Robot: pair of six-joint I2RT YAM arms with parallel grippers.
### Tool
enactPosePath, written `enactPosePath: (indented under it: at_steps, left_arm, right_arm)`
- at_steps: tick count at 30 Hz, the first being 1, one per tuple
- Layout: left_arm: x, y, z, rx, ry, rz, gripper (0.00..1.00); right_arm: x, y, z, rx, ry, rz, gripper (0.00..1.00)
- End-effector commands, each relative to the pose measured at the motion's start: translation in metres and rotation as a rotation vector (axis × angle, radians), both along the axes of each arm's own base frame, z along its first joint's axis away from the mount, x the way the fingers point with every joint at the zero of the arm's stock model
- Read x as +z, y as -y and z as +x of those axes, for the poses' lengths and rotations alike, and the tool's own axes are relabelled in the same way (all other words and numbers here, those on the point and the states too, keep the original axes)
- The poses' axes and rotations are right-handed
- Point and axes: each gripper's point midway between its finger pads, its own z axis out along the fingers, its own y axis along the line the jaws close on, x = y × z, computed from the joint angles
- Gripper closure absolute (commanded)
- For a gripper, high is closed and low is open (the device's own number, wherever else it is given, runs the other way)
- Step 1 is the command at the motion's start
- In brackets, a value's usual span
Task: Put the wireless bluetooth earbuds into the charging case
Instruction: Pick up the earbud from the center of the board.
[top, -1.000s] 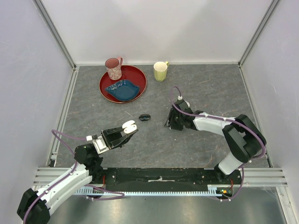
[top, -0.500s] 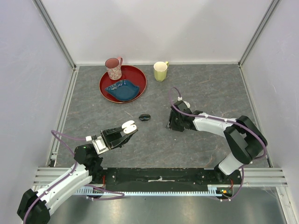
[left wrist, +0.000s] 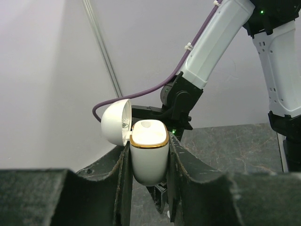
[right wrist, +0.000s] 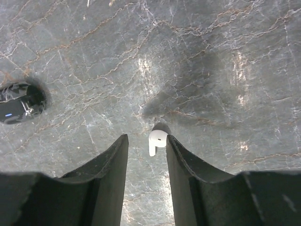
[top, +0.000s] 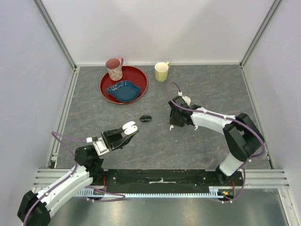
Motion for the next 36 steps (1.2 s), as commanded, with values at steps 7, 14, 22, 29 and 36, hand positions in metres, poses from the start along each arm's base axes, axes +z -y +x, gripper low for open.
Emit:
enactPosePath:
  at_steps: [7, 14, 22, 29, 36]
  left_arm:
    - [-0.011, -0.005, 0.009, 0.066, 0.010, 0.005, 0.98]
    - [-0.014, -0.004, 0.011, 0.070, 0.003, 0.013, 0.98]
    - [-0.013, -0.005, 0.010, 0.074, 0.008, 0.013, 0.98]
    - [-0.013, -0.005, 0.010, 0.077, 0.009, 0.011, 0.98]
    - [-0.013, -0.005, 0.010, 0.073, 0.007, 0.009, 0.98]
  right_arm:
    - [0.004, 0.010, 0.003, -0.094, -0.019, -0.155, 0.55]
    - [0.000, -0.004, 0.000, -0.095, -0.045, -0.143, 0.55]
    - [-0.006, -0.004, 0.001, -0.122, -0.057, -0.145, 0.54]
    - [-0.011, -0.004, 0.001, -0.137, -0.067, -0.145, 0.55]
    - [-0.012, -0.005, 0.003, -0.159, -0.064, -0.143, 0.56]
